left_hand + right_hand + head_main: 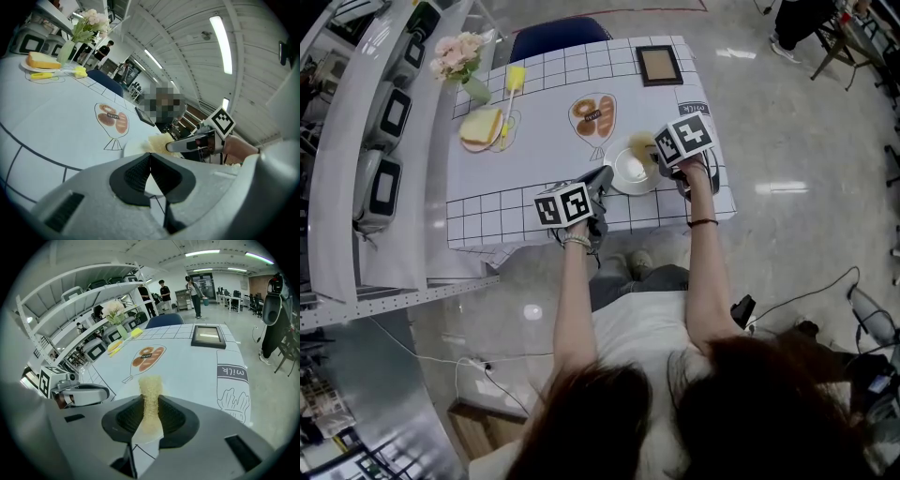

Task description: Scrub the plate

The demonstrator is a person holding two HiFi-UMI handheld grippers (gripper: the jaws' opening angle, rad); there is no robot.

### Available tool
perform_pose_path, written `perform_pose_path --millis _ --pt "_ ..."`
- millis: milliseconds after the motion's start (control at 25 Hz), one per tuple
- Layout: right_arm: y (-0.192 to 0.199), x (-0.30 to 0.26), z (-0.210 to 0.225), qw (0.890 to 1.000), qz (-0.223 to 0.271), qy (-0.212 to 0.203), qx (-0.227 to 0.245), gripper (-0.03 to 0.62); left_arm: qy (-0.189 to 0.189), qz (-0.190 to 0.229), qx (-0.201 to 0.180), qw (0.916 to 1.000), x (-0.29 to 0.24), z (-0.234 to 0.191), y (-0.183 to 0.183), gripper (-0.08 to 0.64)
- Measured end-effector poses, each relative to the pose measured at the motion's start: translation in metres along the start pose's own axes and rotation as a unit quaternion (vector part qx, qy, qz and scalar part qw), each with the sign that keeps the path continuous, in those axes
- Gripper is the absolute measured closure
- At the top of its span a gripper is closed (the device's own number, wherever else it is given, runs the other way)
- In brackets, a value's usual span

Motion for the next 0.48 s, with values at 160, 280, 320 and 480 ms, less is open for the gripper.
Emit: perform_pose_path --millis 160,280,320,480 --pt "0.0028 0.0024 0.0004 1.0 -0.003 0.001 0.008 0.514 -0.002 -0.004 -0.002 1.0 0.0002 0.0013 0.0015 0.549" --pt "0.0048 0.0035 0.0011 1.0 -0.003 -0.001 0.008 0.514 0.001 -0.003 -0.001 1.0 -0.0003 0.0028 0.0018 0.549" --pt "0.0055 0.0039 0.0014 1.0 -0.003 -0.001 0.007 0.514 0.002 -0.003 -0.001 1.0 -0.0005 0.0035 0.0021 0.549" --pt "0.0082 0.0063 0.0026 1.0 -0.001 -0.002 0.002 0.514 0.005 -0.01 -0.001 0.9999 -0.003 0.0069 0.0062 0.549"
Point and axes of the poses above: the fingertips, and each gripper's own axes: x backward along the fingers, z to its right, y out of its underside, the point moved 1 cm from there along x, backward along the fingers, and after that the axes turned 14 degrees about y, right-handed, at the moved point
